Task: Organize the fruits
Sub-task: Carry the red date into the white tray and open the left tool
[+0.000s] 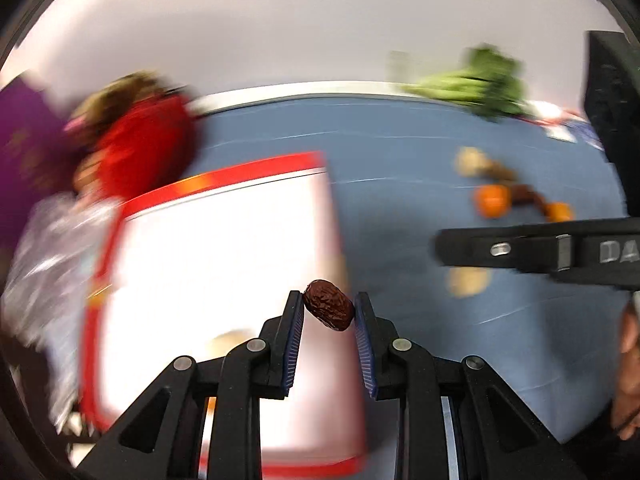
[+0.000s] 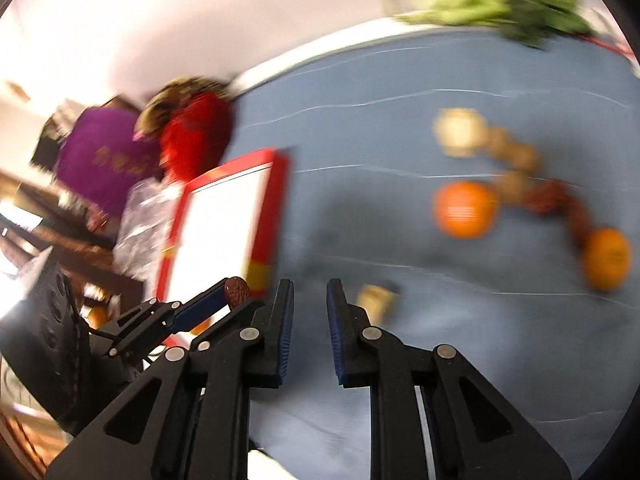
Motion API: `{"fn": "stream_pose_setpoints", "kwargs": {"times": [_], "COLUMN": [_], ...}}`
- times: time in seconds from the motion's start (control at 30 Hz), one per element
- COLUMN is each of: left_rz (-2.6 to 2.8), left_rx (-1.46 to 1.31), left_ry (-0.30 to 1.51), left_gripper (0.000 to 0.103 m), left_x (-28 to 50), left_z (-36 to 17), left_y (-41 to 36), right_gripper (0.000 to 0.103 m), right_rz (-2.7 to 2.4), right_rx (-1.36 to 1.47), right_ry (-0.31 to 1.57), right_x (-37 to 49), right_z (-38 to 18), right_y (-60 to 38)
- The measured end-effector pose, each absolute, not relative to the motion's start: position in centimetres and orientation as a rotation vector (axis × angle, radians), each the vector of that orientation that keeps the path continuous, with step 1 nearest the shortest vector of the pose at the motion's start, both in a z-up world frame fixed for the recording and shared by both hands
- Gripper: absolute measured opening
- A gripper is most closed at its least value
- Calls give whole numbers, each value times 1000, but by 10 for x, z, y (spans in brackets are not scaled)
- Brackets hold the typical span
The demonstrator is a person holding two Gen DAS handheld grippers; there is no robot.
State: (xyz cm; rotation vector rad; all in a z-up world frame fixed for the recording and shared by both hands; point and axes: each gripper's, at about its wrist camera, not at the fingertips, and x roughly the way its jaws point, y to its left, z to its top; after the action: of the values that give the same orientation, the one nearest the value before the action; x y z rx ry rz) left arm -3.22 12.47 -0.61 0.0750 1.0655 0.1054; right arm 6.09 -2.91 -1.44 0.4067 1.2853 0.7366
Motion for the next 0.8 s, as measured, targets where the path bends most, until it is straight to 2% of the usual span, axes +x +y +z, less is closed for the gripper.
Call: {"fn": "stream_pose_setpoints", "kwargs": {"times": [0.23, 0.43, 0.67, 0.8], "left_rz": [266, 218, 168, 169], "left_rx": [-56, -48, -6, -8], "left_ry": [1080, 1033, 1027, 1024], "left_gripper": [26, 26, 26, 26], "left_x": [-58, -51, -46, -46], "left_z": [-7, 5, 8, 7], "left_y": [210, 185, 163, 163], "right_gripper": [16, 16, 16, 16], "right_rz": [751, 498, 458, 391], "right_rx": [255, 245, 205, 217], "right_ry": [1250, 1341, 1441, 1426], "right_x": [43, 61, 61, 65], "right_z": [-8, -13, -39, -40], "right_y": [14, -52, -37, -42]}}
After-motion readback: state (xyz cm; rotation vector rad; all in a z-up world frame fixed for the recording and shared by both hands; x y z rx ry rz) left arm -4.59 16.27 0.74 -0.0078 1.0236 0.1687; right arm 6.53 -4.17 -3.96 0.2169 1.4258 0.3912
